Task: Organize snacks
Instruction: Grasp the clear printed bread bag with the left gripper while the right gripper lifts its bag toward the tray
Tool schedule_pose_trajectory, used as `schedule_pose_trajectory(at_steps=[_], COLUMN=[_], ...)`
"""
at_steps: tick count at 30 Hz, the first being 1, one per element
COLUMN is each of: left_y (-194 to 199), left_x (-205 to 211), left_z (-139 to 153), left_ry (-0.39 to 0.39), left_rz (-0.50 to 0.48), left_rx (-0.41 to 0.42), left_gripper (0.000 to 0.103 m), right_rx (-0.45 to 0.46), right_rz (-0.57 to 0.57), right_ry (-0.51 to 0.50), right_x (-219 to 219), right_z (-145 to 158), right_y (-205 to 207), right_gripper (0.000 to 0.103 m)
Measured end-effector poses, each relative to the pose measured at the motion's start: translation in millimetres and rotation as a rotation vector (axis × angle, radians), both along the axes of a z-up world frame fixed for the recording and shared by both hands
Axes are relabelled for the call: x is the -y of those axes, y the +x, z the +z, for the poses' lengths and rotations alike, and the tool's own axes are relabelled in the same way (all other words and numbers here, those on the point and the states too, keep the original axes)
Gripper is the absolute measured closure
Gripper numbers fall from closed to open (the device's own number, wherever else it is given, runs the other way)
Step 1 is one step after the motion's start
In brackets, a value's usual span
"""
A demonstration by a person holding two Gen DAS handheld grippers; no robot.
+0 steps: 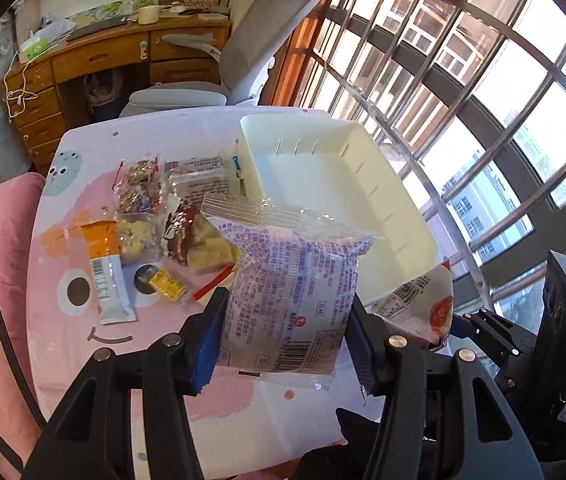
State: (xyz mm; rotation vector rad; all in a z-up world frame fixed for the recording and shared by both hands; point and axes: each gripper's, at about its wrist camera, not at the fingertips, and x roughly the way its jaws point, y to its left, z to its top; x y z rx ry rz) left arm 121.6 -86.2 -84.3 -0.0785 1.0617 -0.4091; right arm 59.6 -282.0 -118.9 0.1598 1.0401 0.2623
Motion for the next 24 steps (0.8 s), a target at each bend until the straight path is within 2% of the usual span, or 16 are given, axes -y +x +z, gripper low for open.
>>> schedule_pose_trajectory(at_steps=[10,24], left_y=[22,39], left_x=[59,115], left_z=[5,1], left_ry=[-0.035,-0.038], left_rz=[0.096,0.096], left_rx=[0.037,0.062], left_gripper=[0.049,0.049], right_rx=[0.027,0.005], right_rz=[0.045,0.068], right_ry=[0.002,0.026], right_x=[72,124], right_z=[10,2], right_y=[36,72], right_gripper=[0.034,0.034])
